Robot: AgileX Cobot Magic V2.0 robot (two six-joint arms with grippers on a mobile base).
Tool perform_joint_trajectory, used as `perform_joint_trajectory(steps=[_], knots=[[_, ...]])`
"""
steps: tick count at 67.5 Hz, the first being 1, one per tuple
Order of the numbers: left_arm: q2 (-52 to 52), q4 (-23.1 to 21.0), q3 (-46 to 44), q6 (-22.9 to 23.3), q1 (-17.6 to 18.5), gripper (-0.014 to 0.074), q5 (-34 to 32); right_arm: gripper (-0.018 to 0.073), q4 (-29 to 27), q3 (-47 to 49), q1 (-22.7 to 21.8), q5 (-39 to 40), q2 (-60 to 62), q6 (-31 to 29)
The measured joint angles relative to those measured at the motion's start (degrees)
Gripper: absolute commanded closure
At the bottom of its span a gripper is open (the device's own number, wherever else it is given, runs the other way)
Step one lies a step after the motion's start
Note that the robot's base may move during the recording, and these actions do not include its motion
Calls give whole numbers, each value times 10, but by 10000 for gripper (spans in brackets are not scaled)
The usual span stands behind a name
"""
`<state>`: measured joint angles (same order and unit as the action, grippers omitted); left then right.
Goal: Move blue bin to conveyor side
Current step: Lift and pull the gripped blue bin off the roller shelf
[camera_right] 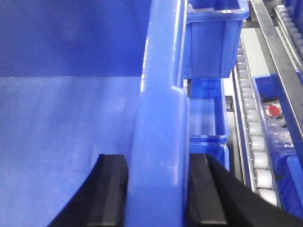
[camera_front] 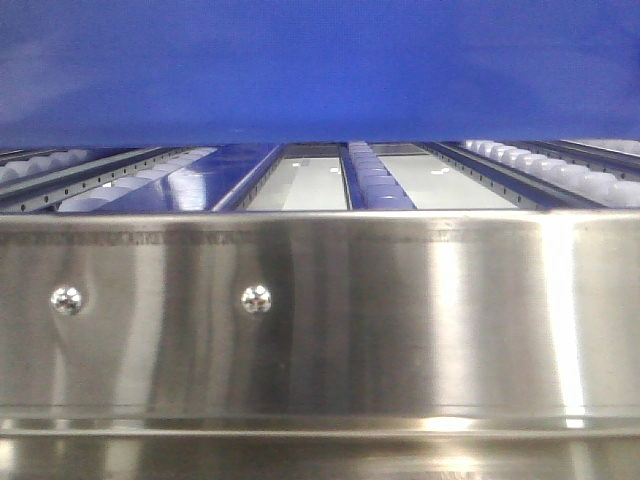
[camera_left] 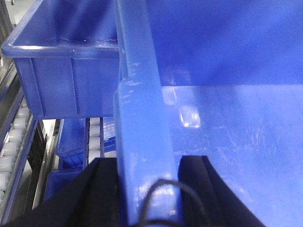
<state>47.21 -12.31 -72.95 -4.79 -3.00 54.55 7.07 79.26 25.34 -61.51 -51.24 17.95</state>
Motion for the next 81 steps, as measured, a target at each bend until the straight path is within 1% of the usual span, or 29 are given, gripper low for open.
perform_joint_trajectory(steps=[81], knots=[[0,1,0,0,0,612,0,640,0,-3,0,3,0,1]])
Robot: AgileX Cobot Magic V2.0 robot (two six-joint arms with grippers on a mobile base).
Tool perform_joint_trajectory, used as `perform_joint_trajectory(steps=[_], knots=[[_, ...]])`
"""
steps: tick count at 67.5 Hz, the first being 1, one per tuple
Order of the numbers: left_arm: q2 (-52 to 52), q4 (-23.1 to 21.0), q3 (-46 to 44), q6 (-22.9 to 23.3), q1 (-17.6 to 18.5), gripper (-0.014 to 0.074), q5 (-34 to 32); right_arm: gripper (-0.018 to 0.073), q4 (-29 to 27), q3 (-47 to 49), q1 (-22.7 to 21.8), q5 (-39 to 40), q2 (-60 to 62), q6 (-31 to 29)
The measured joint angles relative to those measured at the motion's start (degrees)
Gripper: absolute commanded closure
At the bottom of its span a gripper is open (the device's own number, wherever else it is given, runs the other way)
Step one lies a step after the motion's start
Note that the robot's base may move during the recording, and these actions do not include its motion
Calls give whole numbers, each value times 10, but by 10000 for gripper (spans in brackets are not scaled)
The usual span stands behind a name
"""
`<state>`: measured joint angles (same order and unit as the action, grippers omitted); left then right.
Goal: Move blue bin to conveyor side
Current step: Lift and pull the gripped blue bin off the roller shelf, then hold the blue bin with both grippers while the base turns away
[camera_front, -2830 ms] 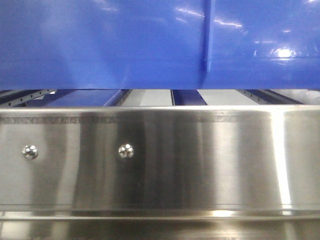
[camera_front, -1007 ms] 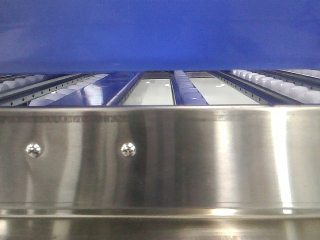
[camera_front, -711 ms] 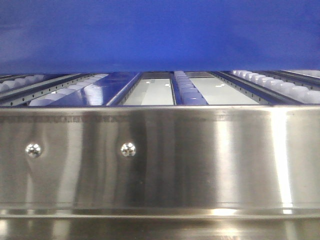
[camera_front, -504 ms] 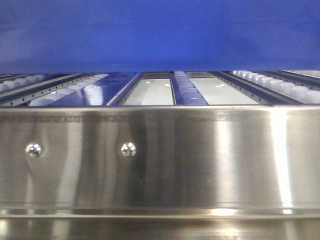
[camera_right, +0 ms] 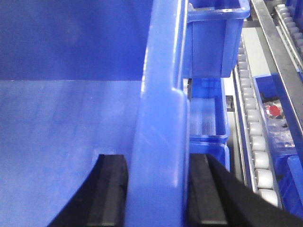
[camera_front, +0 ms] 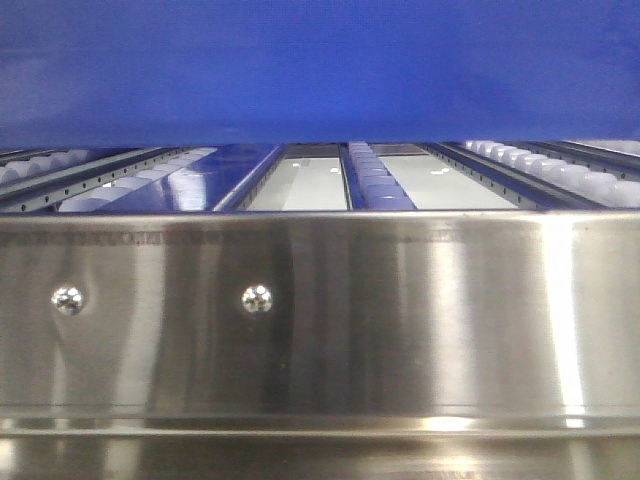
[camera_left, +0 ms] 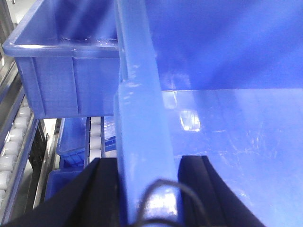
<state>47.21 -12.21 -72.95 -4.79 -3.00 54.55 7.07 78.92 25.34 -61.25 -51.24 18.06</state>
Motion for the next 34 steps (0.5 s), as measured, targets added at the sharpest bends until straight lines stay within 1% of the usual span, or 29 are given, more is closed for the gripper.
perform_joint_trajectory(steps=[34], knots=[[0,2,0,0,0,612,0,640,0,0,0,10,0,0]])
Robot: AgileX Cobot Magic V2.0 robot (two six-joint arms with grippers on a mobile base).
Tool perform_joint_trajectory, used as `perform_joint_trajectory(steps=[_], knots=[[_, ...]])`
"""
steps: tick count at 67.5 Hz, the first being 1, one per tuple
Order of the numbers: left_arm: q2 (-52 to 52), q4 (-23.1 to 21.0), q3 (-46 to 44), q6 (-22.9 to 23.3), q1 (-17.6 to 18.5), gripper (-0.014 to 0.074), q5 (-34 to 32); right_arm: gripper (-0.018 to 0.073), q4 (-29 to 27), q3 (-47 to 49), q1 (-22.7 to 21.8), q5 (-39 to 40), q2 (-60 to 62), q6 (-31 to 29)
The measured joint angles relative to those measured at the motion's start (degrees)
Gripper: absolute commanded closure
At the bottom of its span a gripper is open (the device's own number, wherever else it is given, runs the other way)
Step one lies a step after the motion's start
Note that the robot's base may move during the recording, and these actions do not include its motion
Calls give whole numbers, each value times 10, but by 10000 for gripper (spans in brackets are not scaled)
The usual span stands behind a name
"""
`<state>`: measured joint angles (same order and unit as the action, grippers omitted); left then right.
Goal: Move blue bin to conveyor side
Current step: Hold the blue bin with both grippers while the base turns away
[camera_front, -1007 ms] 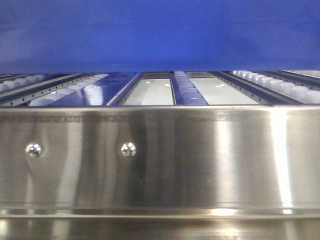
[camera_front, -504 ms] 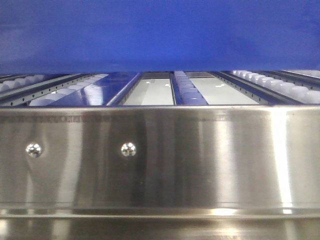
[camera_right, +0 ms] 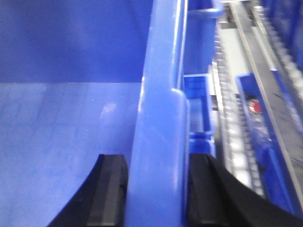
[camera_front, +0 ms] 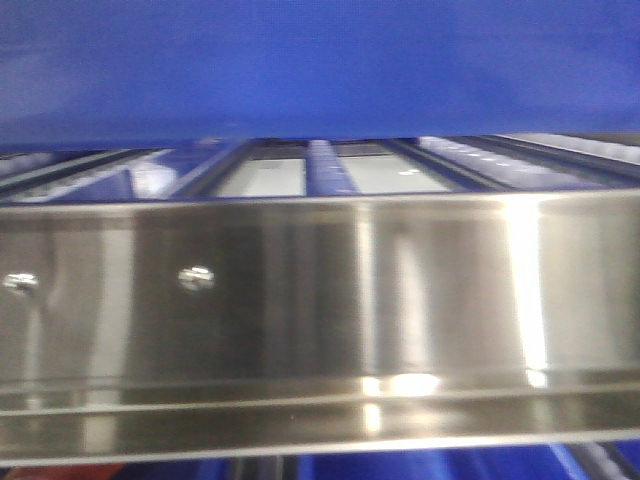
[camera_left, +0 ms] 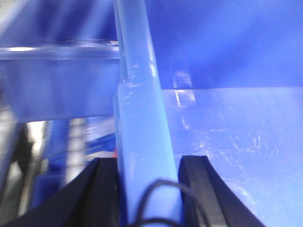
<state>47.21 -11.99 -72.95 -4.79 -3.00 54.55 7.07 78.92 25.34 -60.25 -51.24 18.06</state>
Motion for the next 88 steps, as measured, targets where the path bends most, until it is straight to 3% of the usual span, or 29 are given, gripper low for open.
perform_joint_trajectory(steps=[88], knots=[[0,0,0,0,0,612,0,640,0,0,0,0,0,0]])
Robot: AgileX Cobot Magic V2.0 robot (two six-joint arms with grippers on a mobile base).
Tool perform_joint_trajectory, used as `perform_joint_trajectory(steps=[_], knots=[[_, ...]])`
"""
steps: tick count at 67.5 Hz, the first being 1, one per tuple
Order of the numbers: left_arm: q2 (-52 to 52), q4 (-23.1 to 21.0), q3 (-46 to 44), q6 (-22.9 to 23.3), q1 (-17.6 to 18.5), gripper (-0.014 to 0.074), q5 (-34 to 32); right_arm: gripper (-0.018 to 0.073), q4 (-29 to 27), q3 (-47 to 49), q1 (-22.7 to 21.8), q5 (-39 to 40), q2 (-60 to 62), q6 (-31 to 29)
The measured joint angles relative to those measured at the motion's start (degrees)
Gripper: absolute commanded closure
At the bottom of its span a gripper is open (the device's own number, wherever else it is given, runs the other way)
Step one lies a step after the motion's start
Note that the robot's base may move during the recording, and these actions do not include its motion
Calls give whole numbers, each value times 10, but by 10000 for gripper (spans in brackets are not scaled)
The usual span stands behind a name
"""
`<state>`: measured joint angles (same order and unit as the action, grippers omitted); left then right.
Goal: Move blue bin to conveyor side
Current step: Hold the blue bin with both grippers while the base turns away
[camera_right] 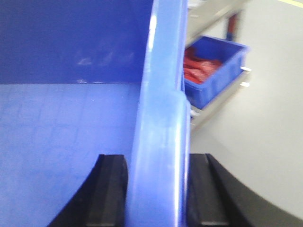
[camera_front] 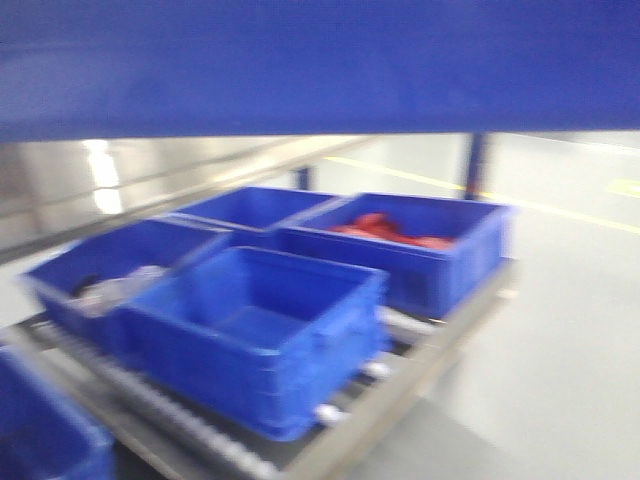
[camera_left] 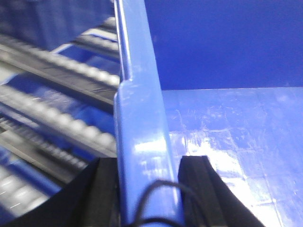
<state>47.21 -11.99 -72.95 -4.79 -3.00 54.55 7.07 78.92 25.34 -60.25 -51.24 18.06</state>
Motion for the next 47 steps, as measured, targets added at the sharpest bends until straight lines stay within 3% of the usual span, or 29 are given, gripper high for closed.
perform_joint_trajectory(steps=[47], knots=[[0,0,0,0,0,612,0,640,0,0,0,0,0,0]])
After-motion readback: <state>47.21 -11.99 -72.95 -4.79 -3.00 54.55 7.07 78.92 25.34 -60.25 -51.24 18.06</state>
